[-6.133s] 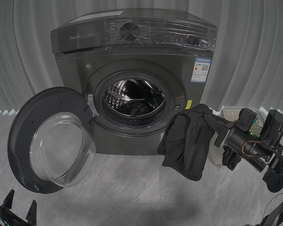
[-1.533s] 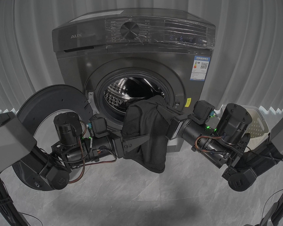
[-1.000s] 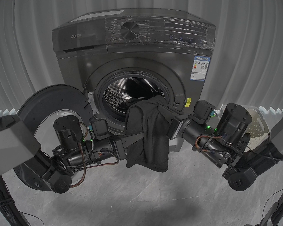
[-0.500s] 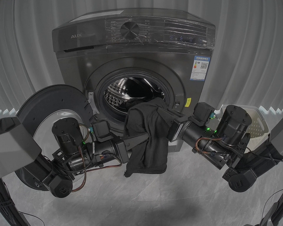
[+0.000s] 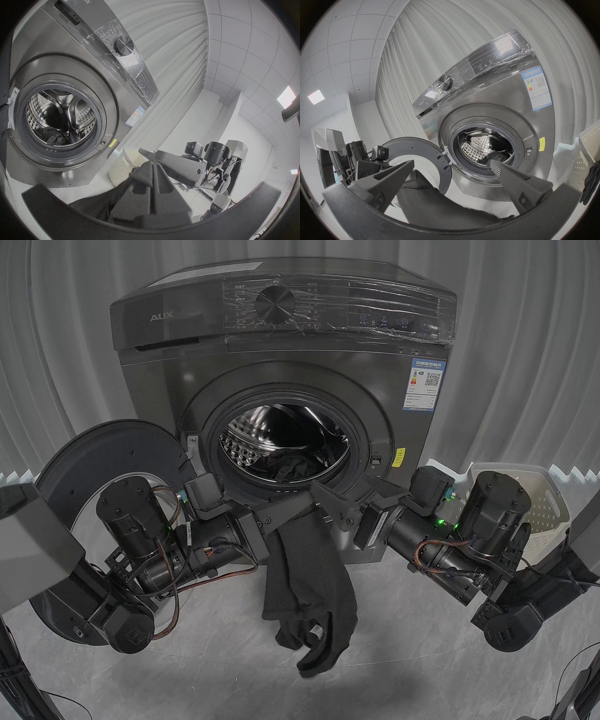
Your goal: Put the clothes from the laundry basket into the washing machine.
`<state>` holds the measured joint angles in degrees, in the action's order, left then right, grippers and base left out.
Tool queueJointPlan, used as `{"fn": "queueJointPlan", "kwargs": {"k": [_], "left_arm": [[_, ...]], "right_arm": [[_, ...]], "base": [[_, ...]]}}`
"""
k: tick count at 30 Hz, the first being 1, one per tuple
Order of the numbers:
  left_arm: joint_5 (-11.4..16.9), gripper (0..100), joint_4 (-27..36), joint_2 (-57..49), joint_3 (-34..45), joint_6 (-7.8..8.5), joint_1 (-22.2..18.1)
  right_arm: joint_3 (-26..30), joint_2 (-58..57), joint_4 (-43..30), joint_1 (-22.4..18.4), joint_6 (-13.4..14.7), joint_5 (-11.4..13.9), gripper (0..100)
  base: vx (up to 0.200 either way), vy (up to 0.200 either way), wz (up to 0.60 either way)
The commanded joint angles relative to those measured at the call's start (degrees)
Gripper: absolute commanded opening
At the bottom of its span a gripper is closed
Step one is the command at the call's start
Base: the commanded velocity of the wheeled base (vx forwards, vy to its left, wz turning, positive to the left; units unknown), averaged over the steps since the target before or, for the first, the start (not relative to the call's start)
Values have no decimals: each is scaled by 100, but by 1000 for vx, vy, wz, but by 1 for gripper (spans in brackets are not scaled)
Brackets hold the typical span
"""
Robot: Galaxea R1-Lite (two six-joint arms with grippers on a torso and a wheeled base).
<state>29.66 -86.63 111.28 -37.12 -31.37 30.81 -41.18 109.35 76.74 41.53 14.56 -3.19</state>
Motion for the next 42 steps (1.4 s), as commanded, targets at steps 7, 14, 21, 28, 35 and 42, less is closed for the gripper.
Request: {"fn": "queueJointPlan", "kwargs": {"k": [7, 14, 21, 28, 35, 42], "left_arm": [[-57, 0, -21, -62, -155, -10, -13], [-285, 0, 76, -466, -375, -1, -22], [-602, 0, 181, -554, -595, 52, -22], [-953, 0, 629, -651, -612, 482, -13], [-1261, 0, 1034, -695, -753, 851, 13], [-2140, 0, 1877, -677, -1377, 1352, 171]], "right_arm": [[13, 130, -19, -321, -67, -41, 100], [550, 271, -89, -840, -410, -59, 100], [1007, 579, -10, -726, -603, -23, 100], [884, 684, -10, -567, -612, -50, 100], [892, 719, -10, -506, -612, -59, 100], [928, 878, -10, -348, -612, -67, 100]], "base": [[0, 0, 0], [0, 0, 0], [0, 0, 0], [0, 0, 0], [0, 0, 0], [0, 0, 0]]}}
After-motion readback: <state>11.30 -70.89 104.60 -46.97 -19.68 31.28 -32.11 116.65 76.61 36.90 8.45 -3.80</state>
